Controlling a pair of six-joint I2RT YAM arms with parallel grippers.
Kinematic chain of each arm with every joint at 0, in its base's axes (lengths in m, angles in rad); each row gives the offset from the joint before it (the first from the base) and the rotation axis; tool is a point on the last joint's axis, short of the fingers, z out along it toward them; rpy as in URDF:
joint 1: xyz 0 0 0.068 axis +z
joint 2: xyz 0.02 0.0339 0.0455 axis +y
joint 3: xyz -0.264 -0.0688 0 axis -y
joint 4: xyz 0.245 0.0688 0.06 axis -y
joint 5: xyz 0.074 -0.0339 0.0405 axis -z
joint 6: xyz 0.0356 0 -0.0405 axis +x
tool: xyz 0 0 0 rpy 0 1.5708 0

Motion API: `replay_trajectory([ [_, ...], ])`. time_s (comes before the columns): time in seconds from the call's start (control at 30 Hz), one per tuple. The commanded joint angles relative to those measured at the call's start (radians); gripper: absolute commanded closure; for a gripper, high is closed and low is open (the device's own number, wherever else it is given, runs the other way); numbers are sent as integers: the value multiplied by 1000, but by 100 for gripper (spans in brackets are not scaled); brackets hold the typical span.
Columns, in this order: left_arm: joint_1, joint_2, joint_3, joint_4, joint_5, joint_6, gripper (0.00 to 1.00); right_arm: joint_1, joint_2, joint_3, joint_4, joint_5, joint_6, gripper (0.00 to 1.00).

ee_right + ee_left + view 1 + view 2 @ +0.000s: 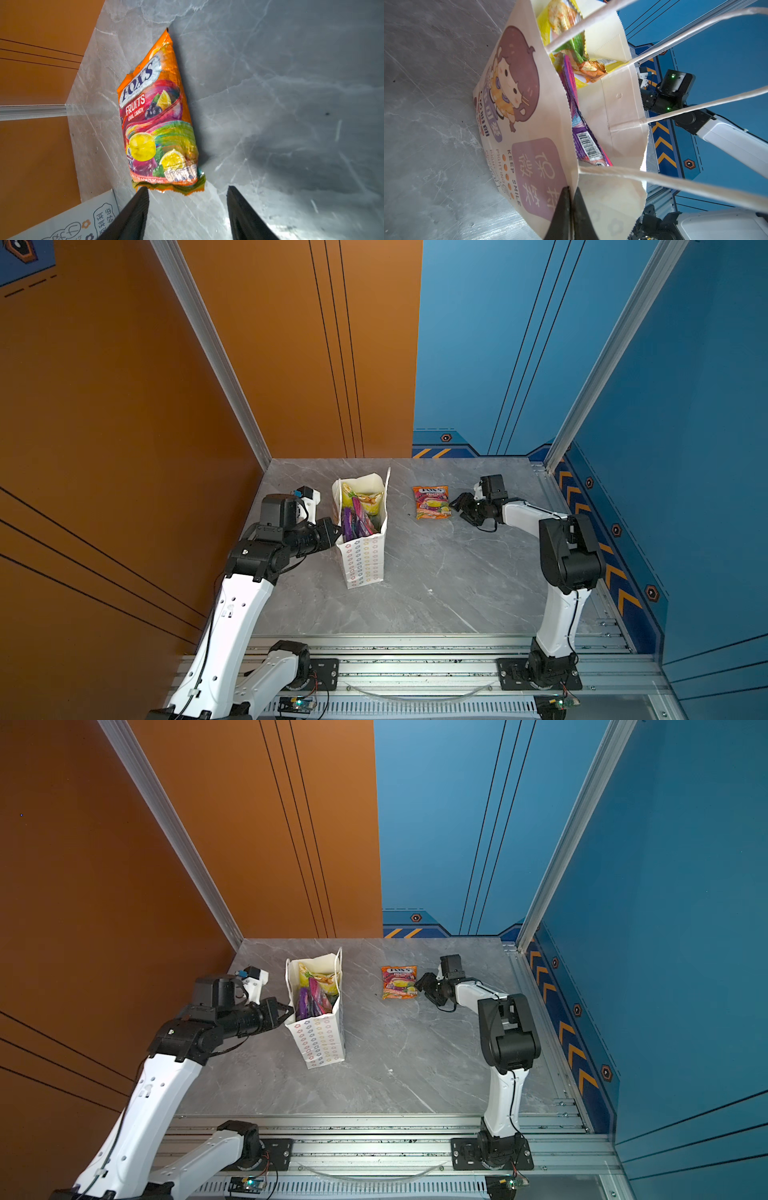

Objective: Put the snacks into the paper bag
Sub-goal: 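Move the right gripper down to the orange Fox's Fruits packet and grasp it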

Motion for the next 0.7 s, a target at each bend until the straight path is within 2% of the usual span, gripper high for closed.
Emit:
replay_trajectory([
  [0.0,9,-5,-5,16,58,22,92,3,36,40,85,-13,62,42],
  [0.17,11,-2,-1,16,61,25,92,11,120,103,66,-8,57,42],
  [0.4,17,-4,-10,16,61,20,92,38,204,228,-53,6,-23,41],
  [0.57,20,-8,-10,16,59,15,92,51,231,244,-66,41,-35,41],
  [0.67,21,-9,-10,16,58,14,92,58,238,239,-66,58,-39,46],
])
